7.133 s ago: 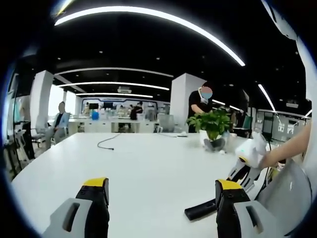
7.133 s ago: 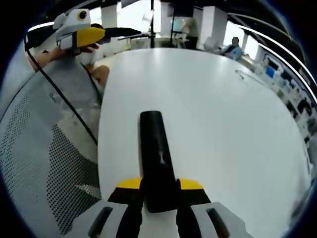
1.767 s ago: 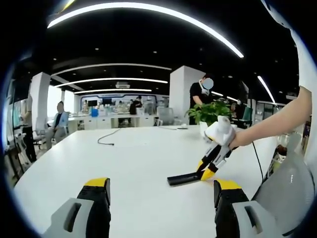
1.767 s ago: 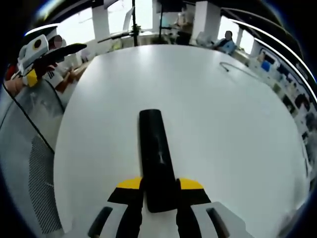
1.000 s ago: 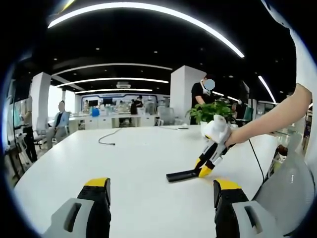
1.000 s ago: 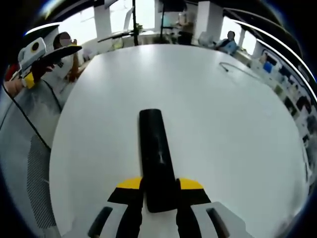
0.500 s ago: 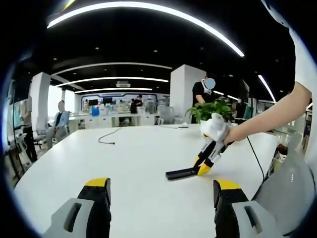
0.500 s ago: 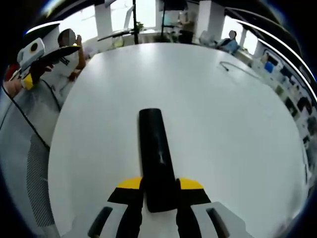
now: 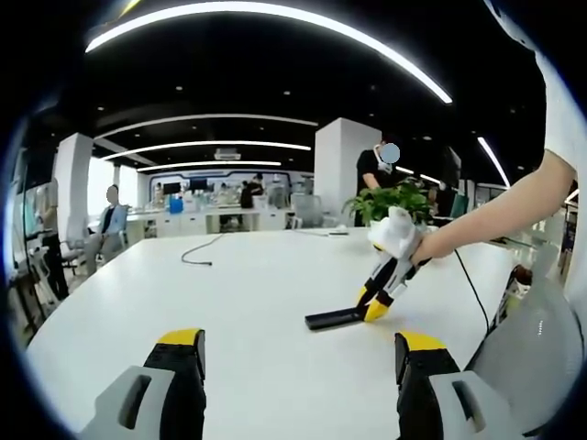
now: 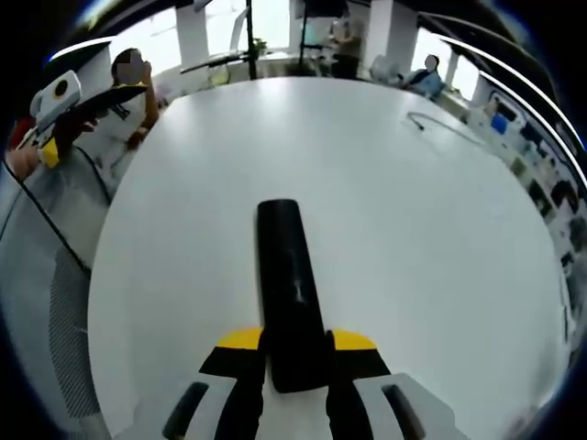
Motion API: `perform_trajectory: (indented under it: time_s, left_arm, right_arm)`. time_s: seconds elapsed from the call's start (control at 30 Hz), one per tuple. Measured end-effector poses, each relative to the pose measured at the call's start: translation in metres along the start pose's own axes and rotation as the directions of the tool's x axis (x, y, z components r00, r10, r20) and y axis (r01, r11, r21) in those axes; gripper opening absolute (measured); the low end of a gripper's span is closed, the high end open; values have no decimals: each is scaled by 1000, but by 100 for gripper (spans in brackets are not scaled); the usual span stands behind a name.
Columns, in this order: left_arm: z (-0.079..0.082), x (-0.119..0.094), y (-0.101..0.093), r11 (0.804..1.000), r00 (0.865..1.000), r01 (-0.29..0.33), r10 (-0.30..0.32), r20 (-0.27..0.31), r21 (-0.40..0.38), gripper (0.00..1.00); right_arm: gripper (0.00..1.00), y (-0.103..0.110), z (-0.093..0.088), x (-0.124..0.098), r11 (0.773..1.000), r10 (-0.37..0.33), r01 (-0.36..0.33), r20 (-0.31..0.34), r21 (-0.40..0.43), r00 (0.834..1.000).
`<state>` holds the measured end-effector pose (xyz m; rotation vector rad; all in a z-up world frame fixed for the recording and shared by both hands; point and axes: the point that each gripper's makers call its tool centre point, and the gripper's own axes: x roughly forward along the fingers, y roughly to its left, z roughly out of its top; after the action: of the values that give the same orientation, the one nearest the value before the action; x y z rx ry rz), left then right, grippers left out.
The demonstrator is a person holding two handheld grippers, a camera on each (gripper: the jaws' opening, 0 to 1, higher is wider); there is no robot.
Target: Press the specified remote control buttons in sequence, fully releasing each button before pressing the next.
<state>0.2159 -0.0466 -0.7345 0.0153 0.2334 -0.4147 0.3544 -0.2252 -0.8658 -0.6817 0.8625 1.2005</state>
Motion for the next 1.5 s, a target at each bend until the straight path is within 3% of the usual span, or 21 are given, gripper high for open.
perform_trajectory:
  time_s: [1.5]
  left_arm:
    - [-2, 0, -1, 1000, 1000, 6, -6, -13, 4, 87]
  right_arm:
    - [23, -11, 3, 2, 1000, 3, -3, -46, -10, 999]
